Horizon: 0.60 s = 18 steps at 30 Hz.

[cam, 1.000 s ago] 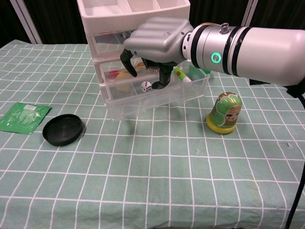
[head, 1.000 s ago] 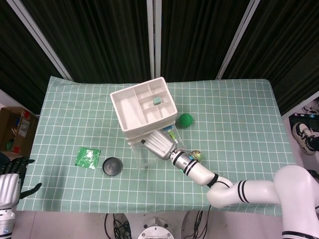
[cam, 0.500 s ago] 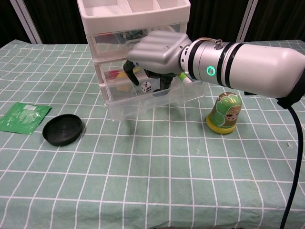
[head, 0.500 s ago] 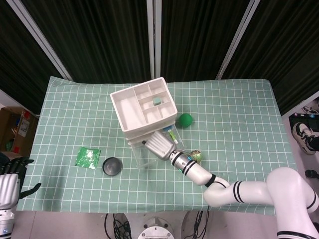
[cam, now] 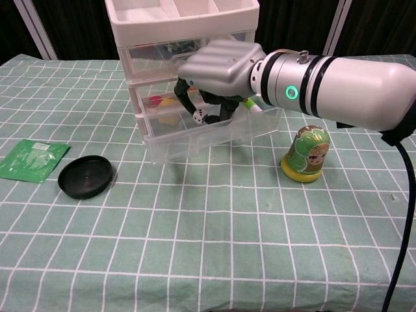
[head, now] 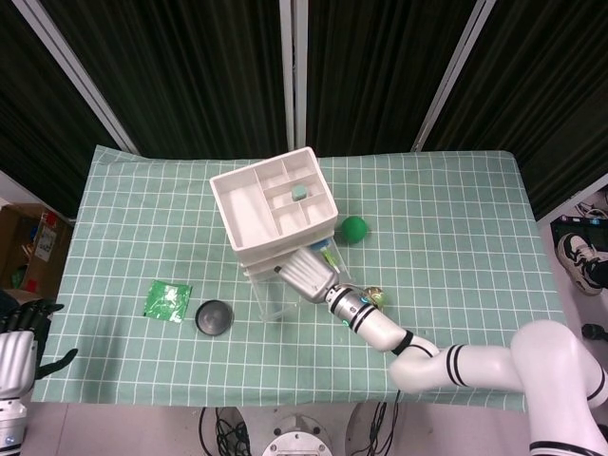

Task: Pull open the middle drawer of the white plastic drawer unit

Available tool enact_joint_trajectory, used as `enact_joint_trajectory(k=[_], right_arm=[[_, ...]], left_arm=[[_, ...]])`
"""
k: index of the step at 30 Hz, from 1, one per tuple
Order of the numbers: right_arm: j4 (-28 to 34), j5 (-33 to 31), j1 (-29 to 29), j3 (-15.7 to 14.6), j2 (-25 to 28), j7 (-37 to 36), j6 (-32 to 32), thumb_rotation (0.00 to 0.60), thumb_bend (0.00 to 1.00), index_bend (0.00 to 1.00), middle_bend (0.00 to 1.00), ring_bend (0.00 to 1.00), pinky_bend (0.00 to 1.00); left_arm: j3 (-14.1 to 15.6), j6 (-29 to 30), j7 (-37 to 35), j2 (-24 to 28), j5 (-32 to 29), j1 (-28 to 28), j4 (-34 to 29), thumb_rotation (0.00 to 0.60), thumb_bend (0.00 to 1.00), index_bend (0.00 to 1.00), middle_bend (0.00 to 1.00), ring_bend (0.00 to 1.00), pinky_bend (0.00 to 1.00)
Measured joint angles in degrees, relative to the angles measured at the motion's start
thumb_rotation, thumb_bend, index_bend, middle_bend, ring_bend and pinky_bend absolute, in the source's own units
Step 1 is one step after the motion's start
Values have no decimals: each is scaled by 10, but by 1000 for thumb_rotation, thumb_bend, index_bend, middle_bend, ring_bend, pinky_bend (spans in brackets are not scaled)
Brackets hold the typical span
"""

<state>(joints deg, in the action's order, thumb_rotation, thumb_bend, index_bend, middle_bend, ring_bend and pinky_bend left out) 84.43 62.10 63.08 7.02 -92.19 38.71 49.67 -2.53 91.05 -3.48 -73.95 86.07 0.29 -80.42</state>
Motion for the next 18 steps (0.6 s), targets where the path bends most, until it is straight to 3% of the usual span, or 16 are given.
enact_joint_trajectory(k=[9, 14, 18], right_arm=[[71, 62, -42, 8, 53, -45, 78, 600, 369, 689, 943, 1000, 1000], [112, 102, -108, -5, 120, -83, 153, 600, 370, 689, 944, 1000, 1000], [109, 108, -155, -24, 152, -127, 174, 600, 370, 688, 943, 1000, 1000]], left_arm=[[-2, -1, 2, 3, 7, -6, -4, 600, 87, 277, 222, 174, 199], [-3, -2, 5, 2, 12, -11, -6, 600, 88, 277, 222, 175, 199], [-4, -2, 11, -2, 17, -15, -11, 600, 87, 276, 222, 175, 199]])
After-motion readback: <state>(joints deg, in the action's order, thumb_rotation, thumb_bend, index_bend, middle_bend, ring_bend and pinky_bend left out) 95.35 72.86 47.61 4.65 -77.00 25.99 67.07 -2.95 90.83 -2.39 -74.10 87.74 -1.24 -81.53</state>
